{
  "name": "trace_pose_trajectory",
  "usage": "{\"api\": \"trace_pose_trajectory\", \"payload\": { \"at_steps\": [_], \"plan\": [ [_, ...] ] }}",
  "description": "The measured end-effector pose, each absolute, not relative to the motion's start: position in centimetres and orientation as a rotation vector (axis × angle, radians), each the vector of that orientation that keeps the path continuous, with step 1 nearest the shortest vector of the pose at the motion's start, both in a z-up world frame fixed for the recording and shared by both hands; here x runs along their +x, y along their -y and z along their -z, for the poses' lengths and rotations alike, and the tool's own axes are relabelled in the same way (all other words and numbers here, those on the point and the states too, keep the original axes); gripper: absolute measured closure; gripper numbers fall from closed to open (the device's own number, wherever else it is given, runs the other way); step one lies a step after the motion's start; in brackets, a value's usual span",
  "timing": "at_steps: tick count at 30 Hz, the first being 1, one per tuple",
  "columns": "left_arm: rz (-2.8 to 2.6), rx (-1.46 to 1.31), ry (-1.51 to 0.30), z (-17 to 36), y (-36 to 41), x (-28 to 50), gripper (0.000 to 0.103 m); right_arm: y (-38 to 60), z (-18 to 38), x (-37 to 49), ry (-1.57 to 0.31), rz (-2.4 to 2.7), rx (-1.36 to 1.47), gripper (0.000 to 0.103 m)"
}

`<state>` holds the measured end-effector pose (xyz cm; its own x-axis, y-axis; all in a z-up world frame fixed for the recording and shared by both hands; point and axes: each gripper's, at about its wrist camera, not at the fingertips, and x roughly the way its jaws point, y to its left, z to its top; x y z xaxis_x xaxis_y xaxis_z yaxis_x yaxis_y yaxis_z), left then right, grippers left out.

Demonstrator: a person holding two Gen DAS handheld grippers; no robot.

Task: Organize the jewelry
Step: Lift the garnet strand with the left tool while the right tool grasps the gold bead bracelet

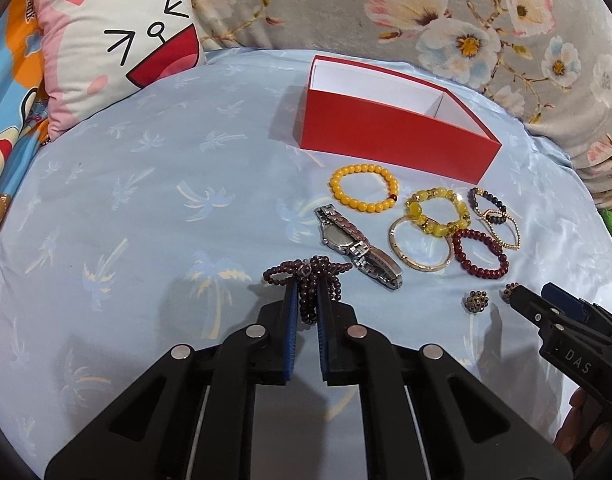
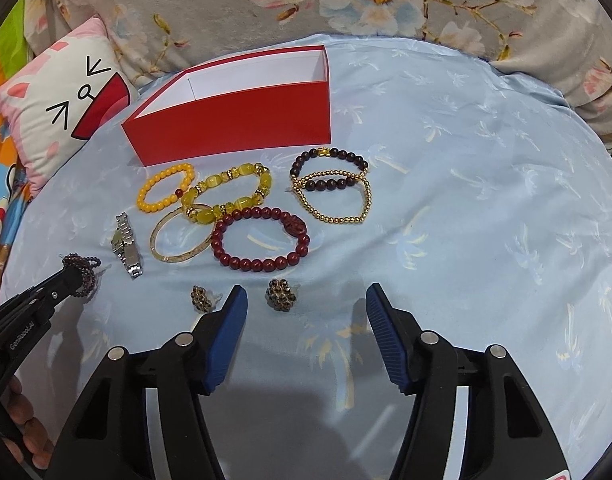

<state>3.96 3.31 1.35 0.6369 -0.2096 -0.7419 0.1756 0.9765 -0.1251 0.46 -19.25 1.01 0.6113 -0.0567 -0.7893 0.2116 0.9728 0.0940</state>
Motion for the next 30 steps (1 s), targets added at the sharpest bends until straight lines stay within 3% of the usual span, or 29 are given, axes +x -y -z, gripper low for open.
{"api": "trace_pose_trajectory", "payload": {
  "at_steps": [19, 25, 30],
  "plan": [
    [0.198, -0.045, -0.858, -1.3, -3.3, 5.8, 0.094, 24.2, -0.7, 6.1, -0.885, 0.228, 0.239, 0.051],
    [0.191, -0.040, -0.861, -1.1, -3.3, 6.1, 0.094, 24.9, 0.2, 7.6, -0.900, 0.239, 0.225, 0.069],
    [0.193, -0.041, -0.864, -1.0, -3.2, 6.4, 0.094, 24.7, 0.2, 7.7, -0.894, 0.233, 0.205, 0.097]
  ]
}}
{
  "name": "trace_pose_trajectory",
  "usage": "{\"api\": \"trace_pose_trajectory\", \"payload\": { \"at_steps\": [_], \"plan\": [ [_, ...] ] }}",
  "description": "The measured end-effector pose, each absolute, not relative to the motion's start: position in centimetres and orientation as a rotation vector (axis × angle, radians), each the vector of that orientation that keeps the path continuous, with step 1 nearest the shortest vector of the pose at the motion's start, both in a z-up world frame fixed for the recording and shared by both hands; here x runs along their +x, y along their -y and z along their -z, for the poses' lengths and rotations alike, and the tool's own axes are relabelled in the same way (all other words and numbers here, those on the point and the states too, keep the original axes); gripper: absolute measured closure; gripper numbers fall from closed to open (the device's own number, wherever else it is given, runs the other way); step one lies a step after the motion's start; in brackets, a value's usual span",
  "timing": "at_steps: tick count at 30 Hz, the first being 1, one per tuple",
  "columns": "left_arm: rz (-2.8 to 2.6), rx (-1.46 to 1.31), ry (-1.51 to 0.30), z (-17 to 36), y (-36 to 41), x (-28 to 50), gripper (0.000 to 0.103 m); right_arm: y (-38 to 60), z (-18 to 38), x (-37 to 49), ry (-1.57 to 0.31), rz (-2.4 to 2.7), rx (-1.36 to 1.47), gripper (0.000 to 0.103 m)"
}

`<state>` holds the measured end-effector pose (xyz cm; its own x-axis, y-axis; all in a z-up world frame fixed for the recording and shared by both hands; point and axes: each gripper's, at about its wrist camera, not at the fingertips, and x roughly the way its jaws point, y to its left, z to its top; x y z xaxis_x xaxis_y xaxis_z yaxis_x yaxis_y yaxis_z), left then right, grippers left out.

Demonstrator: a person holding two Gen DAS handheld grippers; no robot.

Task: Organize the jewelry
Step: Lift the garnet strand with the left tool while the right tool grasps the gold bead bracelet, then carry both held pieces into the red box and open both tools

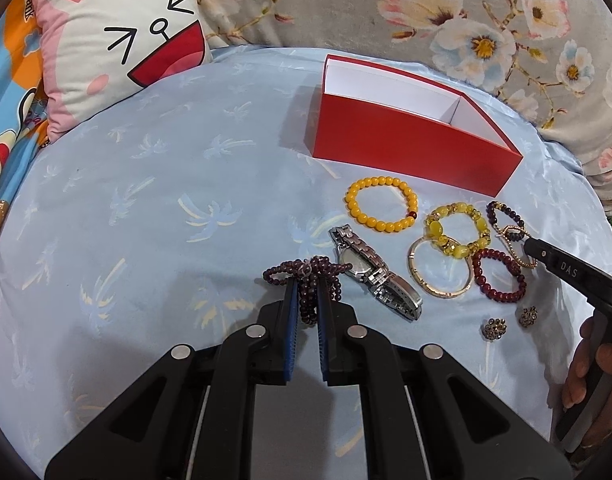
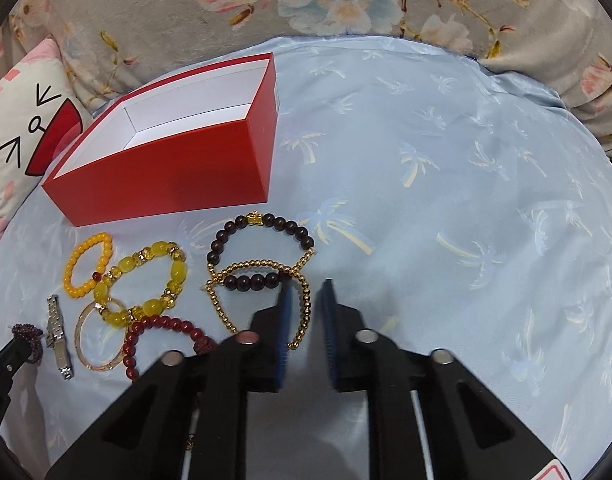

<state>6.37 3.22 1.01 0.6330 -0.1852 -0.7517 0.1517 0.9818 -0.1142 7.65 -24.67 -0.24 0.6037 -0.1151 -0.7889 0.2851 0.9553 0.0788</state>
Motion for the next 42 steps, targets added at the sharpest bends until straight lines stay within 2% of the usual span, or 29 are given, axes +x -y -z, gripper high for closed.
{"api": "trace_pose_trajectory", "payload": {
  "at_steps": [1, 9, 17, 27, 42],
  "plan": [
    [0.194, -0.042, -0.864, -1.0, -3.2, 6.4, 0.094, 24.7, 0.2, 7.6, -0.895, 0.228, 0.211, 0.099],
    [0.214, -0.043, -0.847, -2.3, -2.8, 6.2, 0.094, 23.8, -1.9, 6.0, -0.865, 0.182, 0.245, 0.099],
    [0.267, -0.045, -0.773, -6.2, -1.5, 7.2, 0.094, 22.5, -7.6, 6.0, -0.764, 0.100, 0.239, 0.099],
    [0.350, -0.004, -0.656, -12.5, 2.9, 15.3, 0.094, 23.0, -12.2, 13.2, -0.690, 0.010, 0.255, 0.099],
    [0.375, 0.047, -0.717, -8.8, 9.0, 26.6, 0.094, 23.6, -8.1, 25.7, -0.796, 0.025, 0.218, 0.099]
  ]
}}
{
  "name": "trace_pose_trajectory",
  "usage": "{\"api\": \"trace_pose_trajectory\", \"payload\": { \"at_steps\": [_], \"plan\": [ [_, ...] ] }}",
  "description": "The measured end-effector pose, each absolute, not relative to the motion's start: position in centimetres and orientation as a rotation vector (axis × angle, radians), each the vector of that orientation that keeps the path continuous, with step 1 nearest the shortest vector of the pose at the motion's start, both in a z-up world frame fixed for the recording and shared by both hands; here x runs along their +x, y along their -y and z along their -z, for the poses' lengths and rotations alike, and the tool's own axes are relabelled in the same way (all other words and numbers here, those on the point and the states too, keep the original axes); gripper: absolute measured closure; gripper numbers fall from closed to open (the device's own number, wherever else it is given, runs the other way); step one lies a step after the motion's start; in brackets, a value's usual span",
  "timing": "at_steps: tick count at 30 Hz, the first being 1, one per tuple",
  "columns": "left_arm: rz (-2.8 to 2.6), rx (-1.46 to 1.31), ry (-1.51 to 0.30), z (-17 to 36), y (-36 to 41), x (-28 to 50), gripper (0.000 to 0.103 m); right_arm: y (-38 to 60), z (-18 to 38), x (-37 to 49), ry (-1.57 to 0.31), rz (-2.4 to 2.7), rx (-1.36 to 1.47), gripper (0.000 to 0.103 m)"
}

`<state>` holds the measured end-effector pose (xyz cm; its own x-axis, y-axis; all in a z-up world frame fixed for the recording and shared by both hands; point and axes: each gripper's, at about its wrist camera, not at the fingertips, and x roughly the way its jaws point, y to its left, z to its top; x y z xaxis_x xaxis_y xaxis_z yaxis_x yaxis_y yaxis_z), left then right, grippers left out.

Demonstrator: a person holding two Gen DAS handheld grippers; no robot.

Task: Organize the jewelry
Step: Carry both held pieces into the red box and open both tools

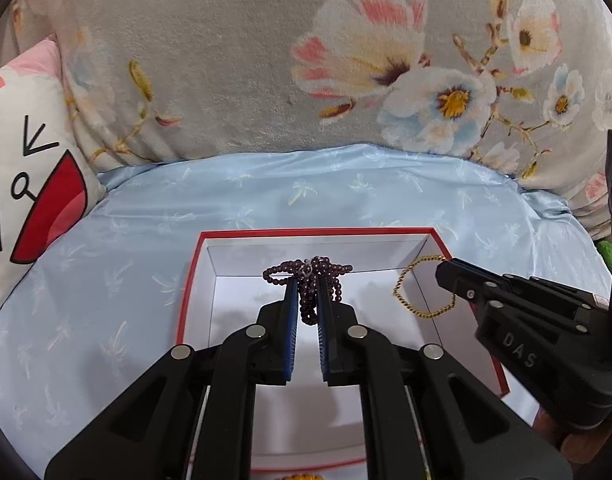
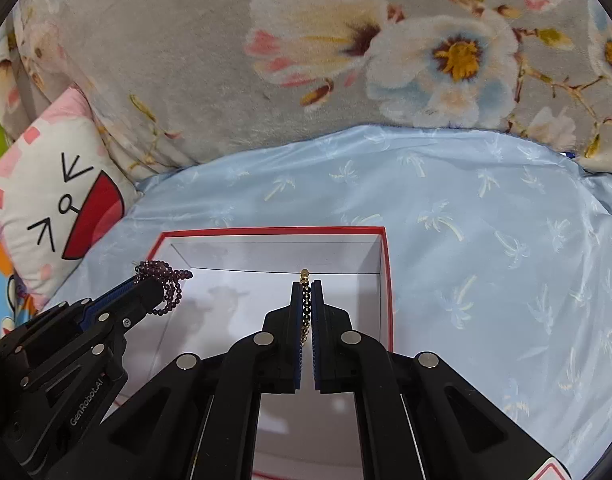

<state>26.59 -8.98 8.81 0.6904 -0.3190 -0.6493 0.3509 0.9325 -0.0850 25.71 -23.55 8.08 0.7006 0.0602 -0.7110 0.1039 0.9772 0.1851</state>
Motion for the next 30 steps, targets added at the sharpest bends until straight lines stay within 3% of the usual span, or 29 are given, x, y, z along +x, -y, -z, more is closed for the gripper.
{"api": "trace_pose_trajectory", "payload": {
  "at_steps": [4, 8, 26, 30],
  "plan": [
    [0.355, 0.061, -0.736, -7.6, 9.3, 28.1, 0.093, 23.5, -6.9, 27.7, -0.819, 0.022, 0.201, 0.097],
    [0.326, 0.067, -0.724, -6.9, 9.4, 28.9, 0.088, 23.5, -6.2, 28.2, -0.810, 0.037, 0.193, 0.073],
    [0.292, 0.092, -0.722, -6.6, 8.8, 28.9, 0.085, 23.5, -5.6, 29.3, -0.803, 0.039, 0.173, 0.071],
    [0.288, 0.072, -0.701, -8.0, 7.8, 27.7, 0.067, 23.5, -6.8, 26.6, -0.785, 0.042, 0.169, 0.071]
  ]
}}
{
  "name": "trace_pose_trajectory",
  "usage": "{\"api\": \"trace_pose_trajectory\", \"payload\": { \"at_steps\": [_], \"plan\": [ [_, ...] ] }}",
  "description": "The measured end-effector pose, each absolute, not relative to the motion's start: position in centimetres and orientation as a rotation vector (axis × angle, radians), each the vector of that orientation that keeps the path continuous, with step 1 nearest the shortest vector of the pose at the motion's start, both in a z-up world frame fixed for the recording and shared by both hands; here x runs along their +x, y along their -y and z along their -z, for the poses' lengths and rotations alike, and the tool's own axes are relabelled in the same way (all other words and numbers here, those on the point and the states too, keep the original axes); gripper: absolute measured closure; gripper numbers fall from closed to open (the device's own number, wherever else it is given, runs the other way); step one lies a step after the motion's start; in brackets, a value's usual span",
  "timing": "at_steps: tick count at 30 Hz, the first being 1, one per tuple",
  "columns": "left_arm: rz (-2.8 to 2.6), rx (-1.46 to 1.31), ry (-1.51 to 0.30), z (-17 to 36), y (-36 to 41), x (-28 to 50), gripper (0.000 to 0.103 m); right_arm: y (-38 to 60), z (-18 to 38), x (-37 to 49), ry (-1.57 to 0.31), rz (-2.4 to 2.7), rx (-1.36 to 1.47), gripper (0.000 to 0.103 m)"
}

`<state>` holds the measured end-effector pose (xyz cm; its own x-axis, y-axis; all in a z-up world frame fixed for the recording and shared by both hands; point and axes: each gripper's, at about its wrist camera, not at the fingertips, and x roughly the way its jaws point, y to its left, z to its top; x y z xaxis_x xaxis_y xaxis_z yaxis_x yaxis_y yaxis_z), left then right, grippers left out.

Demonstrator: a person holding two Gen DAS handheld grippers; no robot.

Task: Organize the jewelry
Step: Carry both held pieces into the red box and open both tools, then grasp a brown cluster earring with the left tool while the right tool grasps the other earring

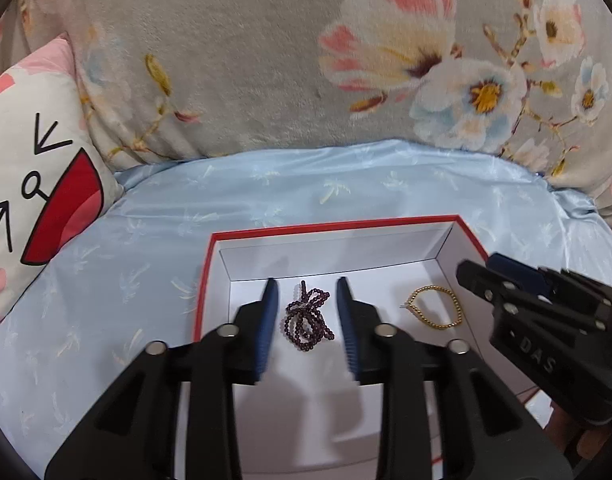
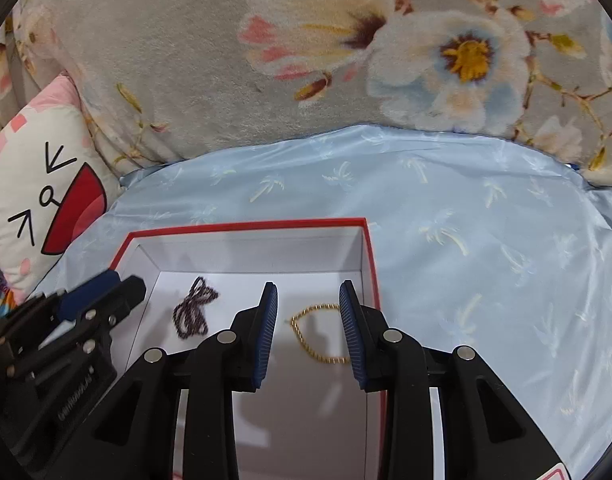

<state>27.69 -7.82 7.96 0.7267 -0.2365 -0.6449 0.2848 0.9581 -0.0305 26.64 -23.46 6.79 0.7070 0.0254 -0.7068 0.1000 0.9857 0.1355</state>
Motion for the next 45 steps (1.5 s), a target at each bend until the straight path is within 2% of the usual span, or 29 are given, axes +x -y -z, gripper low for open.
{"api": "trace_pose_trajectory", "payload": {
  "at_steps": [2, 9, 26, 40, 45],
  "plan": [
    [0.285, 0.064, -0.678, -8.7, 7.1, 26.5, 0.062, 23.5, -7.2, 24.8, -0.776, 0.045, 0.161, 0.069],
    [0.262, 0.045, -0.692, -9.2, 3.8, 21.4, 0.061, 24.1, -7.2, 17.8, -0.791, 0.062, 0.190, 0.062],
    [0.192, -0.017, -0.893, -2.4, 0.2, 10.2, 0.061, 21.7, -3.6, 3.7, -0.884, 0.062, 0.206, 0.060],
    [0.238, -0.022, -0.902, -2.1, 1.2, 6.6, 0.061, 19.1, -1.2, -0.3, -0.943, 0.023, 0.171, 0.060],
    [0.248, 0.003, -0.887, -2.2, 1.8, 5.6, 0.061, 18.5, -1.2, 0.1, -0.932, 0.028, 0.162, 0.064]
  ]
}}
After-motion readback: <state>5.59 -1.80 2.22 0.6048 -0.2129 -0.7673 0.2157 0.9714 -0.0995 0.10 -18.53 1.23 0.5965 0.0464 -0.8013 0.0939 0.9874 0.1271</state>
